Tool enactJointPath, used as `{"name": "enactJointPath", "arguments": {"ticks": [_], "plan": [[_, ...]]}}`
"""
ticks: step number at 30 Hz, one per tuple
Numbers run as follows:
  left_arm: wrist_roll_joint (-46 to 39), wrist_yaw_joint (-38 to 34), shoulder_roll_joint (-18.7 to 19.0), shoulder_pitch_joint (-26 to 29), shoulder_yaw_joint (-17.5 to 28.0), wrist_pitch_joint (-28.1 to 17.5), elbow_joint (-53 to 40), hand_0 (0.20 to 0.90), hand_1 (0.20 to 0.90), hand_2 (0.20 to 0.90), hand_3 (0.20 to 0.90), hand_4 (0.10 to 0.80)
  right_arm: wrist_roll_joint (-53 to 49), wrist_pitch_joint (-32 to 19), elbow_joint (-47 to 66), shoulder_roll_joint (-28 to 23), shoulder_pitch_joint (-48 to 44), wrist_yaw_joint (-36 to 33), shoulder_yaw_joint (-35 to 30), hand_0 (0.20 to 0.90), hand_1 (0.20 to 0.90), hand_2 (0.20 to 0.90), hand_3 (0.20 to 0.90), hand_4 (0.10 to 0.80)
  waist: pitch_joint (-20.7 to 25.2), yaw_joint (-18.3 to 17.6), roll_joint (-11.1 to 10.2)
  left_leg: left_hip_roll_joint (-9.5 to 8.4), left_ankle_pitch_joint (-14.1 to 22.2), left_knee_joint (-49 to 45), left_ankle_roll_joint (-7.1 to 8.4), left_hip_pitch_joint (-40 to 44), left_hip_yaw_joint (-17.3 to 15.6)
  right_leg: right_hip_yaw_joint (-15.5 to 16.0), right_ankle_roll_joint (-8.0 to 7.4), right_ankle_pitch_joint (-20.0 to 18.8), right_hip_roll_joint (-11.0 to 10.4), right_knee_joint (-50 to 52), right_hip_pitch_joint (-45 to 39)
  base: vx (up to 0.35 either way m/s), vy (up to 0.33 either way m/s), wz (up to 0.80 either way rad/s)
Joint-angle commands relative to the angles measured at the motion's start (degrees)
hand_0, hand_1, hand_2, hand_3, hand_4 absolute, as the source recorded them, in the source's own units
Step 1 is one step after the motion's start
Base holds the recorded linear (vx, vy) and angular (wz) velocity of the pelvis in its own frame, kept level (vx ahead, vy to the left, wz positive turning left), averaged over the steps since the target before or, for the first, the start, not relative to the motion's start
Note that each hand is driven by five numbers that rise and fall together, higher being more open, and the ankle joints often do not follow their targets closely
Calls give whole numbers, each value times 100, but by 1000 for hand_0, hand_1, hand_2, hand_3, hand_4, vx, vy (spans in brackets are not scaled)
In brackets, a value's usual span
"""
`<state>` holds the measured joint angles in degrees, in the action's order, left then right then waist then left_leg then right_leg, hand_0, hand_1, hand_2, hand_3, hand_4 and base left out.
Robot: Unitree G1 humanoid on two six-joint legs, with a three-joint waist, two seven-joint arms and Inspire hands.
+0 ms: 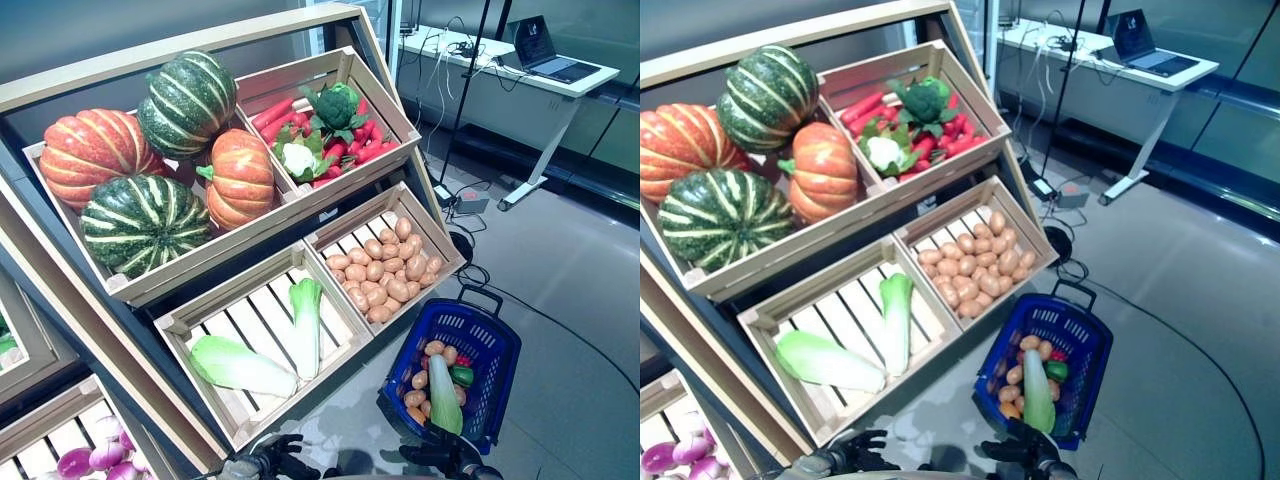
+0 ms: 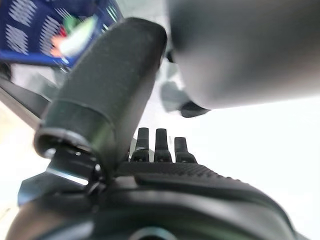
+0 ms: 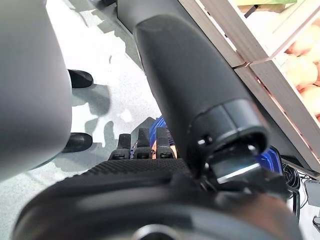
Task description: Put vegetables into the basket
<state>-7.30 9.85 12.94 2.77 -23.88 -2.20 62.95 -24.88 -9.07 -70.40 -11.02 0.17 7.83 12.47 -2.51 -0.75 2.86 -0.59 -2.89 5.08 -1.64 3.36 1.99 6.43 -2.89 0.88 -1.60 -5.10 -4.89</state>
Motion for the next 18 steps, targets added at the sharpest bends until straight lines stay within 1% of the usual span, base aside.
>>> {"name": "enactJointPath", "arguments": {"ticks": [1, 2, 4, 5, 6, 7, 8, 9, 10, 11, 12, 16, 18], "plan": [[120, 375, 278, 905, -283, -481, -1086, 900, 900, 900, 900, 800, 175, -201, 46, -168, -398, 134, 250, 900, 900, 900, 900, 800, -220, 35, -158, 163, 242, -8, 205, 12, -123, -6, -214, -331, -410, 75, 92, 0, 0, 0], [-14, 404, 481, 1018, -411, -467, -1764, 900, 900, 900, 900, 800, 159, -156, 103, -218, -396, 94, 264, 900, 900, 900, 900, 800, -233, 39, -132, 154, 242, -8, 197, -5, -116, -7, -218, -340, -413, 74, 111, 0, 0, 0], [-200, 391, 774, 1142, -484, -189, -2788, 900, 900, 900, 900, 800, 109, -113, 158, -256, -370, 91, 250, 900, 900, 900, 900, 800, -243, 66, -102, 147, 246, -8, 187, -16, -100, 4, -222, -345, -422, 63, 112, 0, 0, 0], [-228, 371, 824, 1150, -484, -182, -2916, 900, 900, 900, 900, 800, 106, -94, 168, -258, -362, 105, 241, 900, 900, 900, 900, 800, -245, 70, -99, 145, 247, -8, 184, -18, -96, 6, -222, -346, -423, 60, 111, 0, 0, 0], [-281, 372, 1000, 1203, -445, -69, -3353, 900, 900, 900, 900, 800, 93, -88, 184, -259, -324, 130, 226, 900, 900, 900, 900, 800, -241, 86, -89, 140, 255, -8, 177, -23, -85, 17, -224, -344, -427, 51, 110, 0, 0, 0], [-229, 317, 1325, 1318, -321, -82, -4077, 900, 900, 900, 900, 800, 26, -152, 208, -269, -238, 141, 233, 900, 900, 900, 900, 800, -240, 122, -79, 132, 250, -8, 171, -44, -62, 37, -227, -352, -435, 36, 108, 0, 0, 0], [-104, 256, 1548, 1376, -179, -66, -4592, 900, 900, 900, 900, 800, -1, -196, 230, -268, -171, 134, 210, 900, 900, 900, 900, 800, -240, 143, -77, 126, 245, -8, 171, -58, -37, 59, -227, -357, -443, 25, 105, 0, 0, 0], [-59, 218, 1696, 1413, -44, 3, -4913, 900, 900, 900, 900, 800, -14, -229, 247, -266, -121, 119, 189, 900, 900, 900, 900, 800, -240, 164, -74, 120, 240, -8, 169, -74, -16, 75, -225, -361, -449, 19, 109, 3, -16, 4], [-38, 188, 1740, 1412, -7, 12, -4987, 900, 900, 900, 900, 800, -18, -236, 253, -263, -106, 114, 188, 900, 900, 900, 900, 800, -239, 166, -75, 117, 238, -8, 168, -79, -7, 81, -224, -362, -451, 17, 110, 1, -24, 9], [231, 12, 2078, 1474, 319, 61, -5497, 900, 900, 900, 900, 800, -90, -282, 289, -279, -7, 100, 166, 900, 900, 900, 900, 800, -247, 210, -63, 110, 218, -8, 175, -119, 35, 116, -217, -370, -462, 14, 130, -1, -23, 10], [327, -30, 2145, 1483, 413, 14, -5536, 900, 900, 900, 900, 800, -100, -306, 293, -283, 28, 104, 154, 900, 900, 900, 900, 800, -254, 221, -58, 107, 211, -8, 177, -133, 45, 126, -213, -375, -465, 14, 140, -2, -27, 9], [1209, -244, 2662, 1406, 926, -81, -5684, 900, 900, 900, 900, 800, -151, -371, 315, -301, 213, 126, 81, 900, 900, 900, 900, 800, -274, 265, -36, 81, 178, -8, 196, -200, 126, 160, -196, -379, -462, 10, 183, 11, -19, 10], [1895, -477, 3047, 1316, 1076, -50, -5672, 900, 900, 900, 900, 800, -143, -394, 362, -330, 336, 155, 60, 900, 900, 900, 900, 800, -296, 264, -11, 63, 152, -8, 208, -254, 153, 179, -188, -380, -457, 10, 226, 19, -9, 17]]}}
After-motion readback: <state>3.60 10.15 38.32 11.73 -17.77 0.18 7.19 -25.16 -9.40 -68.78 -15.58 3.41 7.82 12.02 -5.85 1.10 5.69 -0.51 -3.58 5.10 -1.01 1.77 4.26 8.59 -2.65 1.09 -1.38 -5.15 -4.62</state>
